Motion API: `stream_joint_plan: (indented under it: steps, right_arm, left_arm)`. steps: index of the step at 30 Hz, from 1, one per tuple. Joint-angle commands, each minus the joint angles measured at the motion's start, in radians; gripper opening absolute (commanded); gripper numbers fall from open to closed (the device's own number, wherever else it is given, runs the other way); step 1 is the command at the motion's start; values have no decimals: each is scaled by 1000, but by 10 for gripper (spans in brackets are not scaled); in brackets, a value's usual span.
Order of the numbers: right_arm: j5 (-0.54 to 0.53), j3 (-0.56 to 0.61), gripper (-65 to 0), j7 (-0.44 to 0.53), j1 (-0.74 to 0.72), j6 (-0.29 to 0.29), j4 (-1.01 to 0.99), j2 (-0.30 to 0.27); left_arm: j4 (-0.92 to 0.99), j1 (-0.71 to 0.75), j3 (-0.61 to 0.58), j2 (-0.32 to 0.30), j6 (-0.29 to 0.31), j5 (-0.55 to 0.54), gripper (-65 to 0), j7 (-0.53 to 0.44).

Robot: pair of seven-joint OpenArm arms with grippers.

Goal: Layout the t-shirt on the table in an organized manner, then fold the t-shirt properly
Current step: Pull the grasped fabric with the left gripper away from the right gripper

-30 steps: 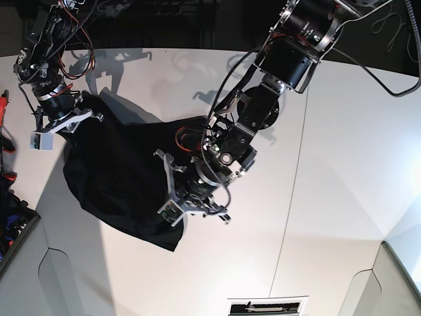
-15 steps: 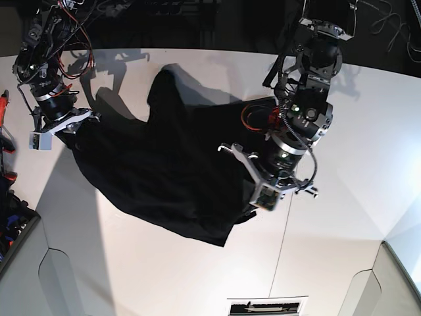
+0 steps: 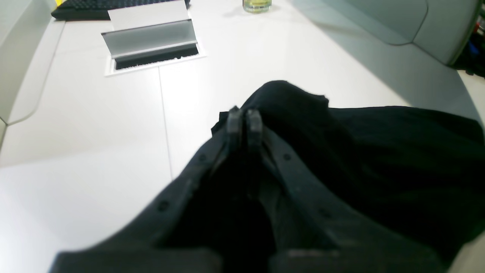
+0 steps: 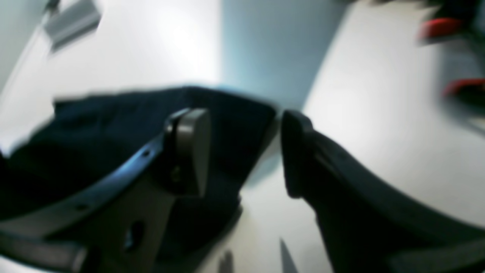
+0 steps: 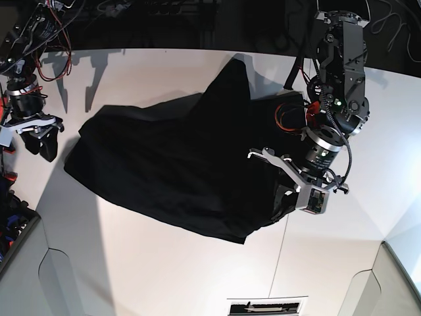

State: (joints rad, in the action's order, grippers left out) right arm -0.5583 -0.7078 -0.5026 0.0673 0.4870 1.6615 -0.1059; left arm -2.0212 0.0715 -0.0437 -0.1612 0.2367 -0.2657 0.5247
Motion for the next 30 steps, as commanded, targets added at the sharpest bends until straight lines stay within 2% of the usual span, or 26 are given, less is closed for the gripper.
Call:
stream_joint_plan:
  steps: [1, 8, 9, 10, 12, 15, 19, 24, 30]
  right_arm:
    - [-34, -16, -347, 18, -27, 14, 19, -14]
    - [-51, -24, -347, -8, -66, 14, 18, -38]
    - [-43, -5, -369, 0, -76, 14, 16, -38]
    - [-16, 23, -438, 10, -86, 14, 13, -39]
    - [56, 98, -650, 28, -107, 15, -2, -44]
    - [161, 210, -650, 63, -148, 13, -62, -49]
    - [282, 320, -650, 104, -211, 7, -220, -53]
    - [328, 403, -650, 164, -260, 7, -451, -93]
    - [357, 395, -650, 177, -253, 6, -494, -172]
  left_arm:
    - [-20, -16, 5, -12, 0, -8, -650, -29]
    - [-20, -15, 5, -39, 0, -28, -650, -26]
    - [-20, -15, 5, -39, 0, -49, -650, -21]
    - [-20, -15, 5, -39, 0, -71, -650, -14]
    - [-20, -14, 5, -39, 31, -106, -650, -10]
    - [-20, -12, 5, -39, 65, -131, -650, -10]
    - [-20, -1, 5, -39, 67, -145, -650, -6]
    - [-20, 32, 5, -66, 67, -142, -650, -4]
    - [-19, 65, 76, -108, 67, -177, -650, -3]
